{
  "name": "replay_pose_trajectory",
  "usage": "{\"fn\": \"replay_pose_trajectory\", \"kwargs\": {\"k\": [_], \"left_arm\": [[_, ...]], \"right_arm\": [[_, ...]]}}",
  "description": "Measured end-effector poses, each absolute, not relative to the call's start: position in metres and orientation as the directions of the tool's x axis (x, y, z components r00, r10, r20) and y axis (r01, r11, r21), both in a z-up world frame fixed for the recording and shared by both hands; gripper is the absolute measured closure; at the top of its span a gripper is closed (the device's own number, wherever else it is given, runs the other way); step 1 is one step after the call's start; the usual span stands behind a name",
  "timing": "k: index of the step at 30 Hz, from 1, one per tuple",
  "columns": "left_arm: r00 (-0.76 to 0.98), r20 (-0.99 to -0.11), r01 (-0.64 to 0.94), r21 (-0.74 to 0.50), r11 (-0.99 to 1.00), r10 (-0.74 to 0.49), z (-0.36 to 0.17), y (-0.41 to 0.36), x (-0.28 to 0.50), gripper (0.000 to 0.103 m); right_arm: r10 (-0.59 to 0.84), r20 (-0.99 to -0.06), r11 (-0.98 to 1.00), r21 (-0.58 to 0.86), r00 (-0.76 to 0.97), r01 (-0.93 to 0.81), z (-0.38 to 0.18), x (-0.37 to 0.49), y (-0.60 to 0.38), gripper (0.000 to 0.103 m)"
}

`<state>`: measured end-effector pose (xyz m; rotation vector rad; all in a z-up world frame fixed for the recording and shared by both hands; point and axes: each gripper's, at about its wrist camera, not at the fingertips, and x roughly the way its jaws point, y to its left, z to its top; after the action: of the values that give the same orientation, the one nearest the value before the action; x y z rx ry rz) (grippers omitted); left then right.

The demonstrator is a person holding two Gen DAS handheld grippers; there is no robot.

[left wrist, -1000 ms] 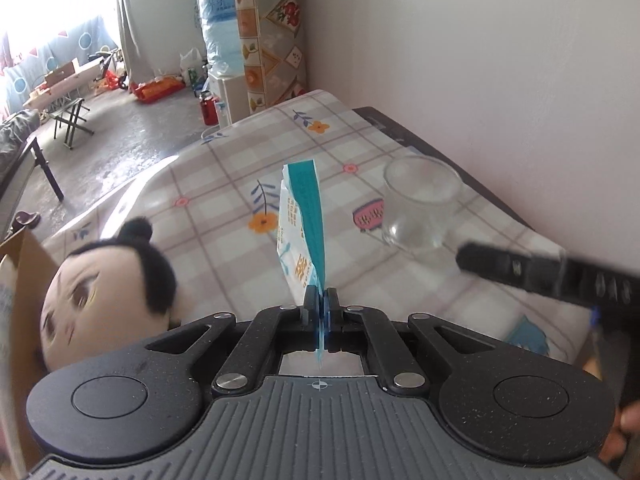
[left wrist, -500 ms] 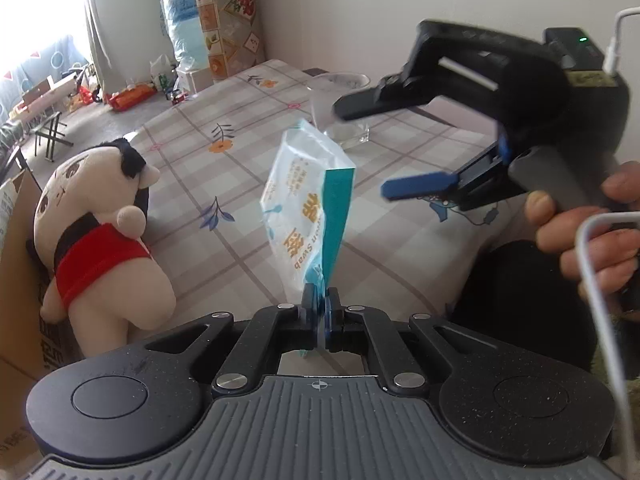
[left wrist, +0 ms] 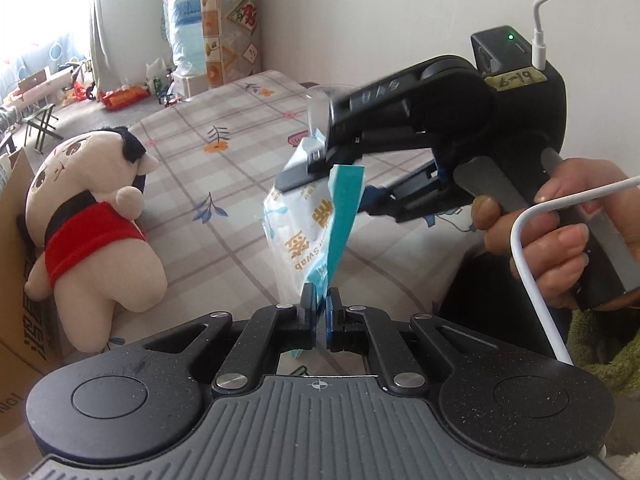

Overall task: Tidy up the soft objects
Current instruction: 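Lift the swab packet and carry it over the box with the left gripper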

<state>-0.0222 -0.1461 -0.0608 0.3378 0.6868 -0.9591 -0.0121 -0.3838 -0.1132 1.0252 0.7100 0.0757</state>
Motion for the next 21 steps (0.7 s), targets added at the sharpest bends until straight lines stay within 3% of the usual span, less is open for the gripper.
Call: {"fn": "replay_pose_trajectory", "kwargs": {"k": [4, 7, 13, 21], "left_arm": [[0.383, -0.654, 0.847, -0.034, 0.531, -0.653, -0.058, -0.14, -0.027, 0.1], [0.391, -0.625, 0.847, -0.044, 0.53, -0.676, -0.047, -0.128, -0.031, 0.1], [0.472, -0.512, 0.826, -0.029, 0.563, -0.717, -0.003, -0.091, -0.037, 0.1], [0.638, -0.399, 0.712, -0.021, 0.702, -0.659, 0.057, -0.026, -0.001, 0.099]], "right_arm": [[0.338, -0.527, 0.617, 0.75, 0.779, 0.24, -0.095, -0.014, -0.369, 0.085], [0.309, -0.522, 0.669, 0.713, 0.795, 0.209, -0.071, -0.02, -0.354, 0.089], [0.302, -0.443, 0.768, 0.637, 0.844, 0.06, 0.004, -0.023, -0.313, 0.09], [0.479, -0.317, 0.803, 0.534, 0.819, -0.263, 0.092, 0.045, -0.232, 0.09]]}}
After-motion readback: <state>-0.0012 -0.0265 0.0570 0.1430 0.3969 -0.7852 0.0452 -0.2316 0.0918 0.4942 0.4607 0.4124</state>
